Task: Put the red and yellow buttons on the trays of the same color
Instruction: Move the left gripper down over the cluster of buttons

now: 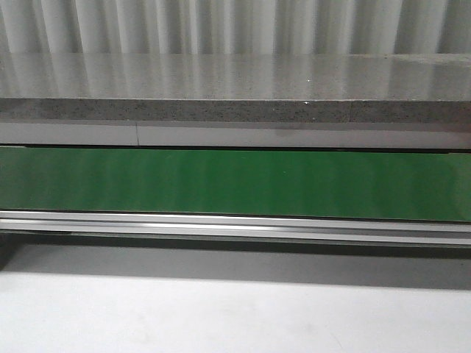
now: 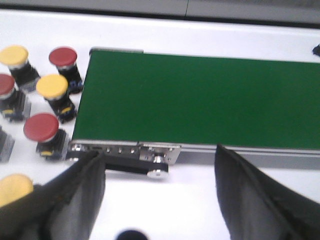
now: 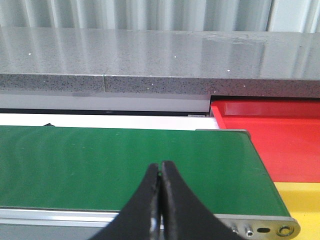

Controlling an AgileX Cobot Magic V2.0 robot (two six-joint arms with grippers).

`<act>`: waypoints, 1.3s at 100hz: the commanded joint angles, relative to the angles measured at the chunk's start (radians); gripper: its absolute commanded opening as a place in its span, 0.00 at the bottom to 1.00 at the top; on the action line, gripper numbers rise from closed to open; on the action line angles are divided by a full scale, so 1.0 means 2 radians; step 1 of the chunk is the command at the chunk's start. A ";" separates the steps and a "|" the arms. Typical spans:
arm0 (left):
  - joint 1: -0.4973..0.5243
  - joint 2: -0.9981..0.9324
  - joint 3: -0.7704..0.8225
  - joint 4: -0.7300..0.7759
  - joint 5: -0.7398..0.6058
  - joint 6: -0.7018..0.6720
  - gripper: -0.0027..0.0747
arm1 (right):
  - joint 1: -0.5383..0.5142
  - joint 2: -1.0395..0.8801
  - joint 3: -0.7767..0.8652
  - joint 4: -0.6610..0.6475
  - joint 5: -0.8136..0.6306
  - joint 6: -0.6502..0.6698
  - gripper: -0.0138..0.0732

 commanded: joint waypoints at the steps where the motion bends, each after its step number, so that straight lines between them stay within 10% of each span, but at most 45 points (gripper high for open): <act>1: 0.001 0.039 -0.039 0.036 0.022 -0.047 0.65 | -0.001 -0.007 -0.010 -0.007 -0.038 -0.002 0.08; 29: 0.014 0.137 -0.089 0.109 0.103 -0.118 0.65 | -0.001 -0.007 -0.010 -0.007 -0.038 -0.002 0.08; 79: 0.221 0.264 -0.111 0.015 0.139 -0.036 0.65 | -0.001 -0.007 -0.010 -0.007 -0.038 -0.002 0.08; 130: 0.235 0.396 -0.136 0.007 0.114 -0.027 0.65 | -0.001 -0.007 -0.010 -0.007 -0.038 -0.002 0.08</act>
